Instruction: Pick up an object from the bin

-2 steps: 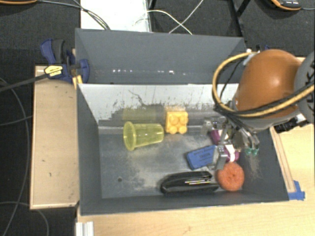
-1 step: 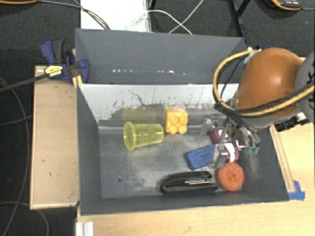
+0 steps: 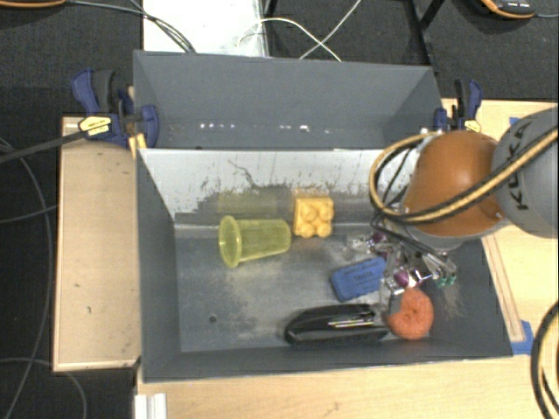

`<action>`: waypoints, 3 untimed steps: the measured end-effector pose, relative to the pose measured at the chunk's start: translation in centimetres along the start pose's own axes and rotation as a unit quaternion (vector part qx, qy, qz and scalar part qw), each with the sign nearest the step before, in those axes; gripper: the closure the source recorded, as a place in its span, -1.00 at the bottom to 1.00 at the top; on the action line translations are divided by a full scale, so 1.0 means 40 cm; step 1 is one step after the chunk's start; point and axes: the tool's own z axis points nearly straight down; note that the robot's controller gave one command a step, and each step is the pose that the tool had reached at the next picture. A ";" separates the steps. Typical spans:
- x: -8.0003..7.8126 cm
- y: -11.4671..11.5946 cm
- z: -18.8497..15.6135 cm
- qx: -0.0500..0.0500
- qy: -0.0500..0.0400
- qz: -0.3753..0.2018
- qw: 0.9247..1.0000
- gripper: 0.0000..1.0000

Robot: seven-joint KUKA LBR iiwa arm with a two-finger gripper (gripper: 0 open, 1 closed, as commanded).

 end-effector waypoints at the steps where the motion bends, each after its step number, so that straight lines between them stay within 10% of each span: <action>1: -0.036 -0.048 0.114 0.000 -0.002 -0.034 0.999 -1.00; 3: -0.038 -0.048 0.113 0.000 -0.002 -0.035 0.999 -1.00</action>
Offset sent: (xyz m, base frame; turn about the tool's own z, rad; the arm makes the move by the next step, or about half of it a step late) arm 0.0182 -0.0231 -0.0461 -0.1000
